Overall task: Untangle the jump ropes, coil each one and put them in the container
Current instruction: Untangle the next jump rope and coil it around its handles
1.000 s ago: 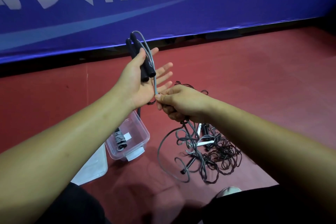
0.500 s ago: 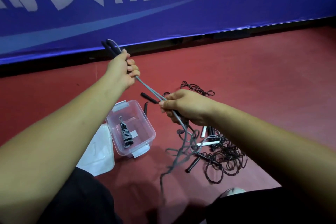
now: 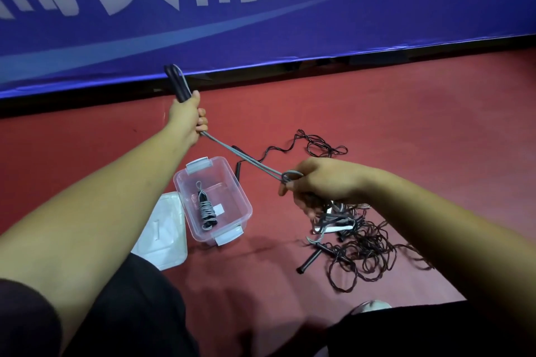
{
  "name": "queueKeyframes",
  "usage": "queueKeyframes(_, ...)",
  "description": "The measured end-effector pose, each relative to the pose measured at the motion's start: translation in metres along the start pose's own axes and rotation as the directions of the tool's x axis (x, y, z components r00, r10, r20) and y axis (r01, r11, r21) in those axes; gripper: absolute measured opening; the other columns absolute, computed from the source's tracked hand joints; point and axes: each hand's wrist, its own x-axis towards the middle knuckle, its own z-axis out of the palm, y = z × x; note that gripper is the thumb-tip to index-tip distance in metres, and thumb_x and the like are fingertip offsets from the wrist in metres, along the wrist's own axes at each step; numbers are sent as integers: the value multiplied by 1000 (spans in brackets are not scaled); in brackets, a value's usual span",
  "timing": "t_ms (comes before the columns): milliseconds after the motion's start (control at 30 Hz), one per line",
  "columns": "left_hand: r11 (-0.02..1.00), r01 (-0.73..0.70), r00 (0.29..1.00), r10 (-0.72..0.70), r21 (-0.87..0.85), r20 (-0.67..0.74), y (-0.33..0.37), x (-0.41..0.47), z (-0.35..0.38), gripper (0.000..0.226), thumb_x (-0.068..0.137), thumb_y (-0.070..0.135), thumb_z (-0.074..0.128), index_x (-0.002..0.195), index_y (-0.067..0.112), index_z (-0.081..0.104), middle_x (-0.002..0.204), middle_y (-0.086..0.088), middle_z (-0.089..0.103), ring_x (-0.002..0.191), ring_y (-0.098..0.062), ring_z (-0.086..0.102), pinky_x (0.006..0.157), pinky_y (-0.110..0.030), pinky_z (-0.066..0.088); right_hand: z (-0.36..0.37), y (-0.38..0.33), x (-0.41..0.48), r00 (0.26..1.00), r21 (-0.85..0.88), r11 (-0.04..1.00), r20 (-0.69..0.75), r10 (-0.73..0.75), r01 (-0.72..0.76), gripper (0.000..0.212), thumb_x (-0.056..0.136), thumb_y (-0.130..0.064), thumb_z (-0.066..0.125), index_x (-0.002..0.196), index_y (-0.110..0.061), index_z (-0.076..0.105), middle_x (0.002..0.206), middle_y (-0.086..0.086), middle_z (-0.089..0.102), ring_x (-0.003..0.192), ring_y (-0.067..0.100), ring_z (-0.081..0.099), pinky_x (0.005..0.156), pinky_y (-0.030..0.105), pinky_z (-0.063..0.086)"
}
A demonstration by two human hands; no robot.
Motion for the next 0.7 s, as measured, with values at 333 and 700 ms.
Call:
queueKeyframes(333, 983, -64, 994, 78, 169, -78, 9, 14, -37, 23, 103, 31, 49, 86, 25, 36, 63, 0, 33, 36, -4, 25, 36, -13, 18, -34, 13, -11, 999, 277, 960, -51, -20, 34, 21, 102, -18, 45, 114, -9, 60, 60, 11, 46, 41, 12, 25, 40, 19, 17)
queueKeyframes(700, 918, -46, 999, 40, 394, 24, -7, 16, -24, 26, 99, 4, 52, 77, 15, 43, 62, -3, 34, 28, -2, 29, 32, -13, 22, -30, 15, -2, 979, 199, 980, 200, -47, 7, 26, 101, -14, 52, 85, 3, 65, 77, 15, 70, 44, 14, 53, 41, 22, 40)
